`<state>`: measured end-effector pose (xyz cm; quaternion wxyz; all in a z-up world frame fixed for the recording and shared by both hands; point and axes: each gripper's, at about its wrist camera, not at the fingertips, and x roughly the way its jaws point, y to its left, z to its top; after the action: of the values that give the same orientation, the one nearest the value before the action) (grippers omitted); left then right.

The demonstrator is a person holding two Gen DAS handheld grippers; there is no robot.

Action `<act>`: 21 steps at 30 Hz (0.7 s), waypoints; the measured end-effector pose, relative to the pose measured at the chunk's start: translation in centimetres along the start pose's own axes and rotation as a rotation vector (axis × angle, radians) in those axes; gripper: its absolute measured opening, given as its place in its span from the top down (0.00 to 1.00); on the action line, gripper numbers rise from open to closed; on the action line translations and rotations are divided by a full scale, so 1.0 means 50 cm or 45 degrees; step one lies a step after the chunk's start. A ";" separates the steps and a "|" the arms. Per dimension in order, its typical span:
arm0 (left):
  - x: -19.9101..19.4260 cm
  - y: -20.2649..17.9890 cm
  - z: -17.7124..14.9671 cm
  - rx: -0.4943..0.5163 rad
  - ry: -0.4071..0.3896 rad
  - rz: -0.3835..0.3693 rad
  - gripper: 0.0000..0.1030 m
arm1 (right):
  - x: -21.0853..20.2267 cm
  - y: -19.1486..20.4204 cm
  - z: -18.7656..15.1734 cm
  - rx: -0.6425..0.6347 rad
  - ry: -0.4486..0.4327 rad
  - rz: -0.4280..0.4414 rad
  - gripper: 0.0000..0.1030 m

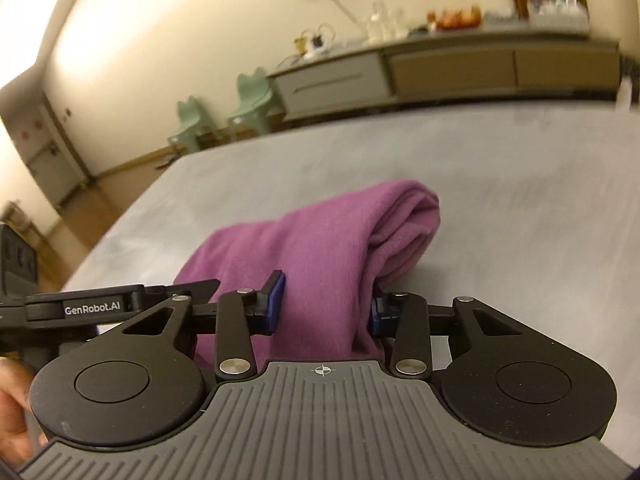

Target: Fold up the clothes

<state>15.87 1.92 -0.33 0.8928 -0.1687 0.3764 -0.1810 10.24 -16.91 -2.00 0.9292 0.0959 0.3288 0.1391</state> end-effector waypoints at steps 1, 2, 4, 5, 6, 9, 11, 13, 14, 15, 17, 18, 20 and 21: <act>0.026 -0.016 0.016 0.030 -0.005 -0.008 0.57 | 0.007 -0.014 0.021 -0.027 -0.003 -0.031 0.62; 0.053 -0.032 0.031 0.059 -0.010 -0.015 0.53 | 0.013 -0.028 0.042 -0.054 -0.005 -0.061 0.62; 0.121 -0.038 0.030 0.078 0.058 0.012 0.51 | 0.038 -0.070 0.061 -0.082 0.009 -0.123 0.62; 0.153 -0.038 0.021 0.081 0.103 0.033 0.48 | 0.051 -0.092 0.068 -0.094 0.017 -0.154 0.60; 0.186 -0.038 0.011 0.083 0.149 0.055 0.44 | 0.071 -0.121 0.061 -0.064 0.061 -0.166 0.58; 0.185 -0.041 -0.009 0.128 0.136 0.044 0.39 | 0.093 -0.208 0.029 0.055 0.132 -0.095 0.34; 0.166 -0.047 0.005 0.102 0.156 0.012 0.42 | 0.066 -0.242 0.051 0.096 0.138 -0.112 0.31; 0.139 -0.064 0.020 0.141 0.091 -0.001 0.41 | 0.027 -0.249 0.085 0.107 -0.004 -0.156 0.34; 0.129 -0.073 0.024 0.166 0.060 -0.012 0.41 | 0.006 -0.249 0.100 0.106 -0.080 -0.175 0.40; 0.131 -0.078 0.022 0.188 0.065 -0.008 0.41 | 0.002 -0.245 0.107 0.085 -0.114 -0.168 0.45; 0.171 -0.081 -0.005 0.230 0.189 0.052 0.41 | 0.007 -0.234 0.115 0.027 -0.155 -0.136 0.62; 0.185 -0.067 -0.036 0.256 0.250 0.060 0.36 | 0.029 -0.229 0.108 -0.010 -0.110 -0.127 0.69; 0.181 -0.084 -0.060 0.362 0.197 0.099 0.35 | 0.102 -0.219 0.082 -0.072 0.058 -0.172 0.69; 0.178 -0.092 -0.056 0.355 0.210 0.110 0.36 | 0.114 -0.212 0.063 -0.118 0.042 -0.196 0.67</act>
<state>18.70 -6.57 -5.62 0.8805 -0.0115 0.4267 -0.2061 18.58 -25.35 -5.79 0.9350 0.0250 0.3438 0.0839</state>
